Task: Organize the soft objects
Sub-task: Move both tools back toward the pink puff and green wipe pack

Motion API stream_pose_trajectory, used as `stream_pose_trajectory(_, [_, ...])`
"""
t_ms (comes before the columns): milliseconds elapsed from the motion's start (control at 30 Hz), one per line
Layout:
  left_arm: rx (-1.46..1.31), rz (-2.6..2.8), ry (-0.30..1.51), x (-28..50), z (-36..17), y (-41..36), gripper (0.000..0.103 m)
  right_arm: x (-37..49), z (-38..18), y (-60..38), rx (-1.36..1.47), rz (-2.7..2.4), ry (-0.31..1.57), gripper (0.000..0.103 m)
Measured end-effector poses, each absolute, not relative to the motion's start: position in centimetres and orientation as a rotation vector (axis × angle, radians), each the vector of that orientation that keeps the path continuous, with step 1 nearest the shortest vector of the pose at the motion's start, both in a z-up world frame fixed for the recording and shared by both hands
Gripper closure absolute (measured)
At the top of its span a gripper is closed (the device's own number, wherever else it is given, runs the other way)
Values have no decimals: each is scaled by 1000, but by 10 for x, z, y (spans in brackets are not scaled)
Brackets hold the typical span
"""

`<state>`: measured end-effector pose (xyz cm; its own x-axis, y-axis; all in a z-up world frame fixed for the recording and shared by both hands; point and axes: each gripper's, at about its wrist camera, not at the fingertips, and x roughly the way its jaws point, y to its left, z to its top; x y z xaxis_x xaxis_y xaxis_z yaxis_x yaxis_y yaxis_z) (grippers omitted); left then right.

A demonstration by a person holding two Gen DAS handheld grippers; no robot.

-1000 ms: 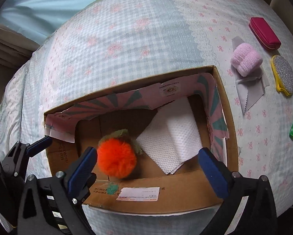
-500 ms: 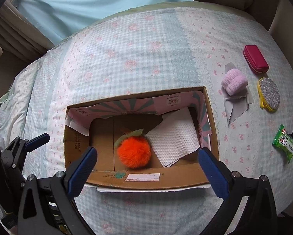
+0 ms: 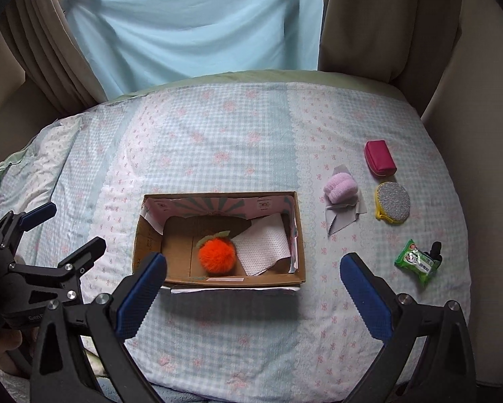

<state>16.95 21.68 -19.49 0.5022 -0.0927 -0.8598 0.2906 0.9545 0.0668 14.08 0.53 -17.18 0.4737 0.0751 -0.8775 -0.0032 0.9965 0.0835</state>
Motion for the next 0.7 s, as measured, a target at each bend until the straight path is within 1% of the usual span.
stream_pose_trajectory(133, [183,-217,971,159,-168,211,0,122,-150,-18,79,4,1017,0])
stream_pose_trajectory(300, [199,-234,927,152,-150,180,0,102,-136,-60,96,-27,979,0])
stream_pose_trajectory(467, [190,-241,897,149,-139,131,0,90,-130,-121,59,-13,950,0])
stream_pose_trajectory(700, [98,-204,885,152,-134,49,0,89,-139,-216,-14,93,915,0])
